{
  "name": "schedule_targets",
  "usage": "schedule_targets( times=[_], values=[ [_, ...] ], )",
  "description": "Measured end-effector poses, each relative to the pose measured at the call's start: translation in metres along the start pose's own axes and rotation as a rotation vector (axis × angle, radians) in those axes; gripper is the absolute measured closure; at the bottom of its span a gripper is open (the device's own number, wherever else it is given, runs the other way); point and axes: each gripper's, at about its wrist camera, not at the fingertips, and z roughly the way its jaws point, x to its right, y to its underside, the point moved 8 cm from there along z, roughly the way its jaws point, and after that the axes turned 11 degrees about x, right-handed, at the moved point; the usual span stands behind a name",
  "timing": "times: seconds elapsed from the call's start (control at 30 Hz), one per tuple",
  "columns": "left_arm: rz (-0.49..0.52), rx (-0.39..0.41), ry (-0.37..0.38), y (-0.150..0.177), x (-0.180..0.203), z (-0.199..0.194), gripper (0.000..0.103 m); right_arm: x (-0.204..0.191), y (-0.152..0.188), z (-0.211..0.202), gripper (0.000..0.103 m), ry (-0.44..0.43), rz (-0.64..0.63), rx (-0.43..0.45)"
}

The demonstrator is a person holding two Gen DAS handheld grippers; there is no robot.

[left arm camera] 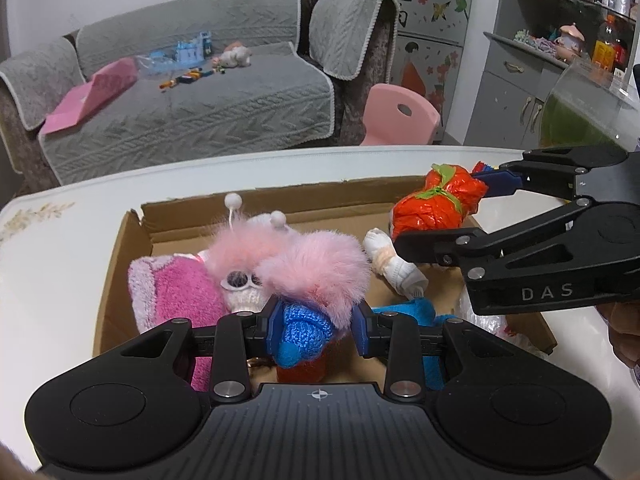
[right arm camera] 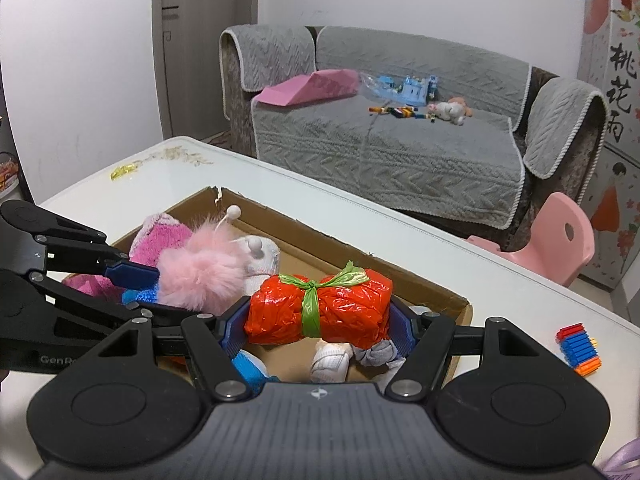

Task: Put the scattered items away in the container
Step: 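Carry the pompom and orange bundle into the box and open both grippers, then move both grippers back to the remaining white bundles on the table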

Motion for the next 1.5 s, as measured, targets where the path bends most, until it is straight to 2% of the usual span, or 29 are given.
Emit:
schedule_targets(
  times=[0.43, 0.53, 0.57, 0.6, 0.67, 0.77, 0.83, 1.2, 1.5],
  values=[
    [-0.012, -0.024, 0.0, 0.015, -0.002, 0.006, 0.061, -0.007, 0.009, 0.018, 0.038, -0.007, -0.033, -0.043],
    [0.0, -0.032, -0.013, 0.02, -0.002, 0.007, 0.053, -0.009, 0.013, 0.023, 0.037, -0.002, -0.046, -0.059],
    [0.008, -0.032, -0.018, 0.021, -0.001, 0.007, 0.047, -0.009, 0.014, 0.024, 0.035, 0.001, -0.048, -0.061],
    [0.01, -0.033, -0.021, 0.023, -0.001, 0.006, 0.035, -0.009, 0.014, 0.023, 0.034, 0.003, -0.047, -0.057],
    [0.009, -0.023, -0.03, 0.023, -0.002, 0.001, 0.025, -0.008, 0.012, 0.019, 0.031, 0.007, -0.042, -0.042],
    [0.014, -0.018, -0.038, 0.023, -0.001, -0.005, 0.017, -0.008, 0.007, 0.014, 0.023, 0.019, -0.042, -0.02],
    [0.019, -0.012, -0.04, 0.024, 0.0, -0.012, 0.016, -0.008, 0.005, 0.01, 0.023, 0.022, -0.045, -0.014],
    [0.066, 0.049, -0.046, 0.03, 0.016, -0.064, 0.015, -0.015, 0.003, -0.062, 0.019, 0.034, -0.018, 0.096],
    [0.098, 0.042, -0.03, 0.06, 0.038, -0.089, 0.011, -0.045, 0.04, -0.136, 0.009, 0.031, 0.011, 0.161]
  ],
)
